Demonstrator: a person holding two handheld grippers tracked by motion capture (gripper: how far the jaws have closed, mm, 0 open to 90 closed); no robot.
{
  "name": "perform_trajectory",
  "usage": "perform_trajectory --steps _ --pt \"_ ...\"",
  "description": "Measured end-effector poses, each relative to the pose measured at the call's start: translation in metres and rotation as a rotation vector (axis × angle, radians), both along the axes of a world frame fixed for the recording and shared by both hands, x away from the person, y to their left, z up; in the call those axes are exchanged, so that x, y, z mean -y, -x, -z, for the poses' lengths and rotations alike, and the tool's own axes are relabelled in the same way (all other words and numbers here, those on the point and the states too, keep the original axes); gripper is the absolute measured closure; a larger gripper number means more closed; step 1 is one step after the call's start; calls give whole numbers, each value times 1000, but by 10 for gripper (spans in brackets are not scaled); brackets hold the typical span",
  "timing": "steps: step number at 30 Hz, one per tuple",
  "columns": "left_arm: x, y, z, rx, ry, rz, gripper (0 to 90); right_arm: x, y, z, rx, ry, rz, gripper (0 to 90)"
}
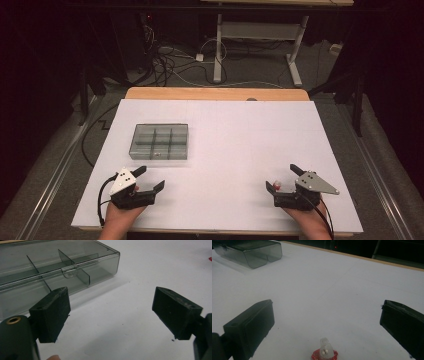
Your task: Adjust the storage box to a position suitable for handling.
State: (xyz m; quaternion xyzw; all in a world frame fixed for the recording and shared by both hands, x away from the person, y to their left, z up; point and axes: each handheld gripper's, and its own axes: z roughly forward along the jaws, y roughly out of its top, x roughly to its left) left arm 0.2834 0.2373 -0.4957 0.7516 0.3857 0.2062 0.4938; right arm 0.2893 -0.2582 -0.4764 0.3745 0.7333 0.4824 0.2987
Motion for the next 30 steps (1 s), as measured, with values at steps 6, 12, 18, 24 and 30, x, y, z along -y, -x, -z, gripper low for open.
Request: perform_trajectory --steps 6,12,18,24,30 --pt "0 -1 0 -10 -1 18 175 0 1 -1 5 -6 1 3" --pt "1 -1 0 -8 -10 25 240 -1 1 -1 2 -4 1 3" --pt "-1 -2 0 -18 10 34 326 -1 1 -1 4 -2 2 3" --pt "0 -2 0 -19 -2 21 458 0 0 -1 0 2 1 3" --pt "0 0 0 -5 1 -4 594 -1 1 -1 1 1 1 3"
